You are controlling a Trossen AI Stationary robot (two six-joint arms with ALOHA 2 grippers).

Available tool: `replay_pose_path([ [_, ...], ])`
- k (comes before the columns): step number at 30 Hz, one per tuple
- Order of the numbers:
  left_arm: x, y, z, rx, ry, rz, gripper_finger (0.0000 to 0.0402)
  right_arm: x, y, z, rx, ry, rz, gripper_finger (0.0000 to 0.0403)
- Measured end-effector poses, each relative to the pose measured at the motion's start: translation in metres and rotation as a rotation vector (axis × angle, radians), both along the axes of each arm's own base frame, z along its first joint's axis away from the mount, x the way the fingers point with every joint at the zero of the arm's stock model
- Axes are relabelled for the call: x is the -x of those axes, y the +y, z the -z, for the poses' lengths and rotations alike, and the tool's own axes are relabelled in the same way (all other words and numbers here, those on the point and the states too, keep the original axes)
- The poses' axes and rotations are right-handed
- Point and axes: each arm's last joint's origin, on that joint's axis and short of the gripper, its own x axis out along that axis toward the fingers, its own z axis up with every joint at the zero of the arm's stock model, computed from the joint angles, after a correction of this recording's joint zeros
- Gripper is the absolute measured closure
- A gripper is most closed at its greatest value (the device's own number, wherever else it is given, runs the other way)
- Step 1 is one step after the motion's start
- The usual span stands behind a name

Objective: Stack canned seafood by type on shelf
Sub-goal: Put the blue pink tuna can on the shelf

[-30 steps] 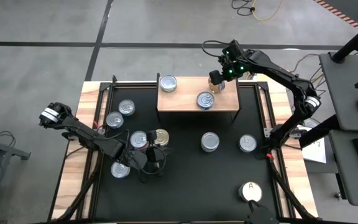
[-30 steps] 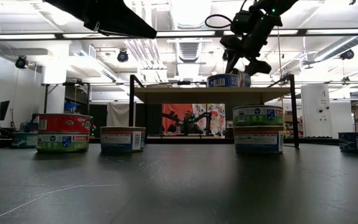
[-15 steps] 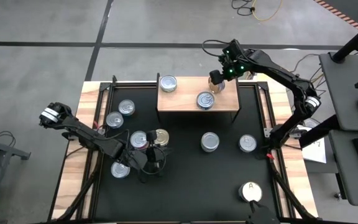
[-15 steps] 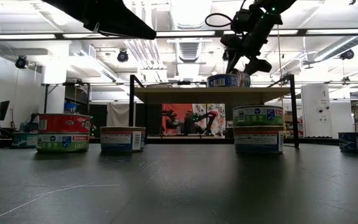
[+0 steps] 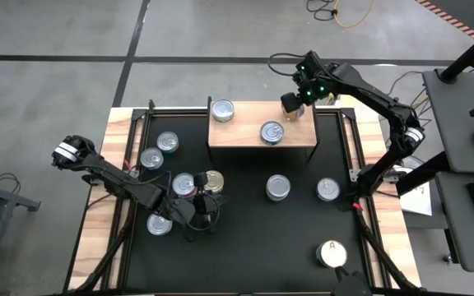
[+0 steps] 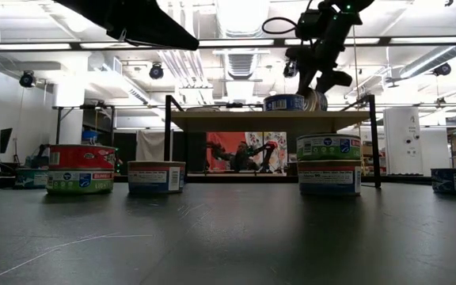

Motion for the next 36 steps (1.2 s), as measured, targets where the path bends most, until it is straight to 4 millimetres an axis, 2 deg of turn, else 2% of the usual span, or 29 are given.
replay_pose_path([
  [8,0.0,0.0,0.0,0.004,0.001,0.006,0.0401,-0.001,0.002,-0.006,-0.024,-0.072,-0.039,0.0211],
  [14,-0.002,-0.004,-0.003,0.026,-0.009,0.122,0.0401,0.004,0.012,-0.032,0.019,-0.248,-0.114,0.0211],
  [19,-0.007,-0.01,-0.018,-0.009,-0.128,0.319,0.0401,0.013,0.038,-0.06,0.142,-0.403,-0.202,0.0211],
  [23,-0.011,-0.007,-0.027,-0.025,-0.231,0.409,0.0401,0.019,0.07,-0.068,0.223,-0.533,-0.273,0.0211],
  [26,-0.012,-0.001,-0.028,-0.018,-0.278,0.41,0.0402,0.023,0.1,-0.061,0.274,-0.633,-0.359,0.0211],
  [31,-0.014,0.006,-0.036,0.02,-0.381,0.439,0.0402,0.024,0.149,-0.032,0.335,-0.902,-0.507,0.0211],
  [36,-0.014,0.011,-0.048,0.084,-0.502,0.382,0.04,0.029,0.182,-0.008,0.389,-1.089,-0.605,0.0211],
])
